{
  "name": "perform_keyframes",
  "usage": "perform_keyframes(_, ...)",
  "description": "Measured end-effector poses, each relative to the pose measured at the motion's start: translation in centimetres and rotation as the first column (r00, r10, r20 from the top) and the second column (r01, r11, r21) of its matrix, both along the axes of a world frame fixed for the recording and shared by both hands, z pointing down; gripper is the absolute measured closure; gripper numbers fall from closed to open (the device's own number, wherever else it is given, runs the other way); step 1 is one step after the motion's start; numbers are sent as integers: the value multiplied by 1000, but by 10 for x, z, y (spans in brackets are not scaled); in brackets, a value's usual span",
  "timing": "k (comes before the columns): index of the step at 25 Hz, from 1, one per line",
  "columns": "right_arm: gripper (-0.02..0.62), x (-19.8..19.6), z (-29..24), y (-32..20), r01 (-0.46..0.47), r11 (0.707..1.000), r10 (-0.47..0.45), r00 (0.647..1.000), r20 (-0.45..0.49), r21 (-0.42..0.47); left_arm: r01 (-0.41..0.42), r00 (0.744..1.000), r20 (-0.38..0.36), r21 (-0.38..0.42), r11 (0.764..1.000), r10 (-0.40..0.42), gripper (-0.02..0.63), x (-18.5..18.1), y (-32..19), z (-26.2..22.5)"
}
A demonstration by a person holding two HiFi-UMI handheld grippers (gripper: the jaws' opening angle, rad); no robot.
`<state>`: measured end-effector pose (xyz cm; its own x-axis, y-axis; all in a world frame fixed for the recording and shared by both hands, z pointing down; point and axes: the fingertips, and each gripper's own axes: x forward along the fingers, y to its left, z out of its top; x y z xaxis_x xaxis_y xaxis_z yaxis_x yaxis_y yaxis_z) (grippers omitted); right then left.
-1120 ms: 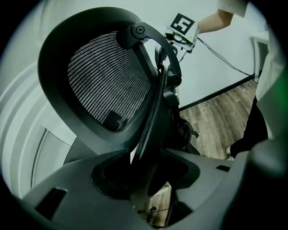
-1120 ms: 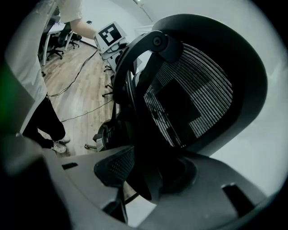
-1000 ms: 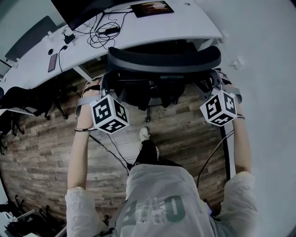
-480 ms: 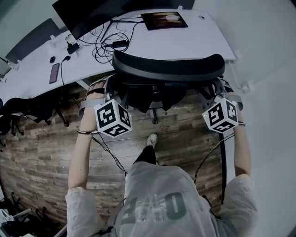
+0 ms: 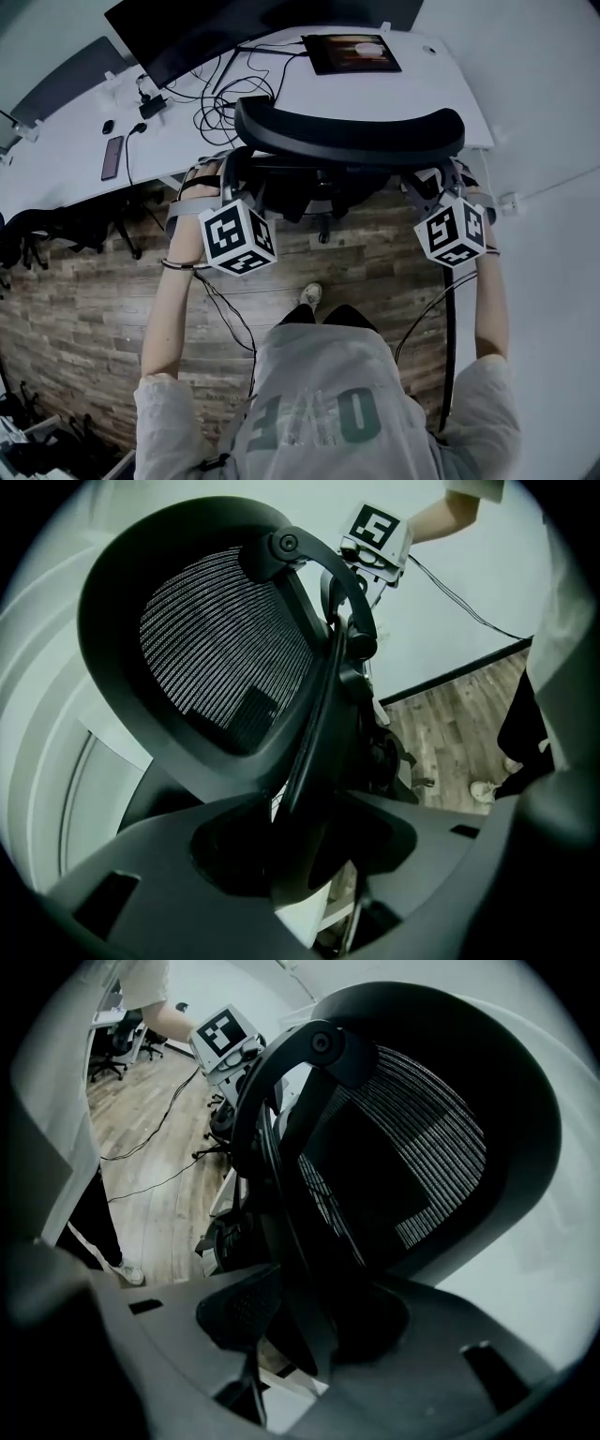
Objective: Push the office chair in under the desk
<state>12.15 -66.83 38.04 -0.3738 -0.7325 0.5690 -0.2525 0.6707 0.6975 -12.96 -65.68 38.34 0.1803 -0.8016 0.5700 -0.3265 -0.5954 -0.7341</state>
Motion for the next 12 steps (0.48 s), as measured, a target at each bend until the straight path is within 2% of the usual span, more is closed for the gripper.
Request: perform_keyframes(12,430,-9,0,-41,43,999,-43,999,15,-5,43,999,-1,9,999,-43,391,-8,-29,0)
